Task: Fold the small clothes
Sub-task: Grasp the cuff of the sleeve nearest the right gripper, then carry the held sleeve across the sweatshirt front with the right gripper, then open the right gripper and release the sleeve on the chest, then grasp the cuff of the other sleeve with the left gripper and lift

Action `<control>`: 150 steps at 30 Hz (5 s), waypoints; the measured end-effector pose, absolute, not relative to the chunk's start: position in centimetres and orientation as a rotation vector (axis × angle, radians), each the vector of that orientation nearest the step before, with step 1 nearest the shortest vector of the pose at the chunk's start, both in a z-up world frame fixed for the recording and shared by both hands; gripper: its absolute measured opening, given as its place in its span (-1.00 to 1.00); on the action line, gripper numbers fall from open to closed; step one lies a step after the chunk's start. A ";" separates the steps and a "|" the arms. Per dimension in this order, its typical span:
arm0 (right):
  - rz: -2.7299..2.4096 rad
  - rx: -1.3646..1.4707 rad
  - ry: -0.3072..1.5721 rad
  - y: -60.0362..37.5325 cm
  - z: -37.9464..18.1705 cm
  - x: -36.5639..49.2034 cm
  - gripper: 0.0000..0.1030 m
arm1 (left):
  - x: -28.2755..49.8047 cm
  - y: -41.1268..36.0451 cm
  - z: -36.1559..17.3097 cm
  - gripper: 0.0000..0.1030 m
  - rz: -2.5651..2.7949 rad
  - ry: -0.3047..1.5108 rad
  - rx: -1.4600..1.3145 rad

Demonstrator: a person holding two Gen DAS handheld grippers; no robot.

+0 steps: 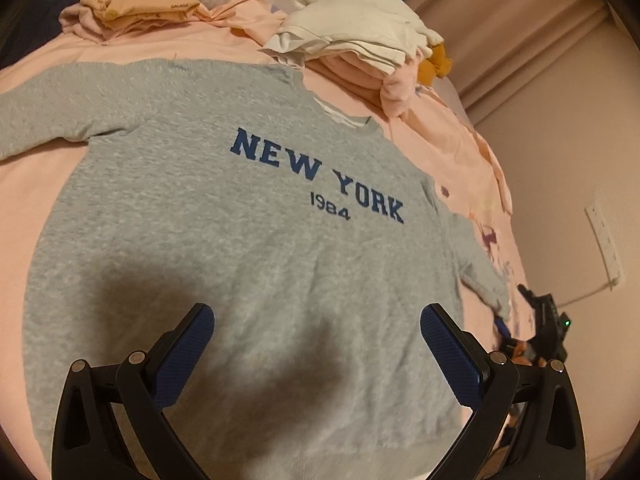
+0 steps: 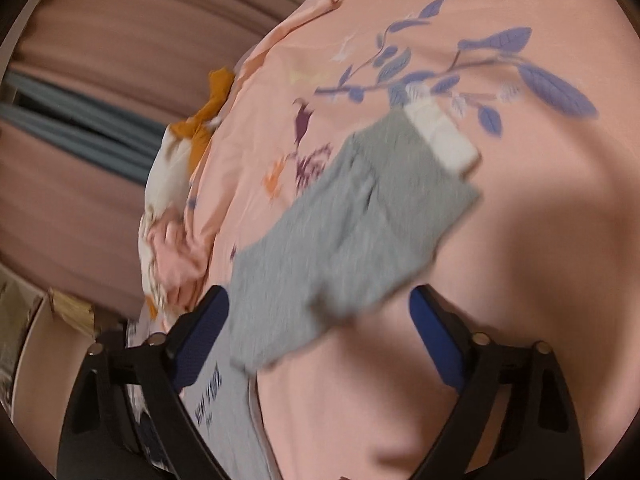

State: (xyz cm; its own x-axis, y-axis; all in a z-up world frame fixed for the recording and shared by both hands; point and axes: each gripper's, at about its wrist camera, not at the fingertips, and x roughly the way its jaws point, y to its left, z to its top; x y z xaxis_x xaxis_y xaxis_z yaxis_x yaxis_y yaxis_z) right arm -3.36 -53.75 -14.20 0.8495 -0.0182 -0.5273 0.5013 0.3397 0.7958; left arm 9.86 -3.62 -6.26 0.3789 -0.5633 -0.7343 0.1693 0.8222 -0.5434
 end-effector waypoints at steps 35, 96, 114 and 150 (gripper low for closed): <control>-0.142 -0.244 0.693 -26.1 -2.7 16.6 -0.67 | 11.1 3.0 -7.1 0.98 -0.363 1.086 -0.501; 0.024 0.211 0.989 -37.6 -10.1 13.0 -0.85 | 19.7 -4.3 -9.5 0.98 -0.674 1.168 -0.553; 0.142 0.265 0.808 -31.2 -6.0 6.8 -0.07 | 12.4 23.6 -11.5 0.98 -0.156 0.904 -1.042; 0.287 0.366 0.790 -26.4 -7.6 7.7 -0.03 | 20.1 26.7 -10.3 -0.71 0.123 0.805 -0.827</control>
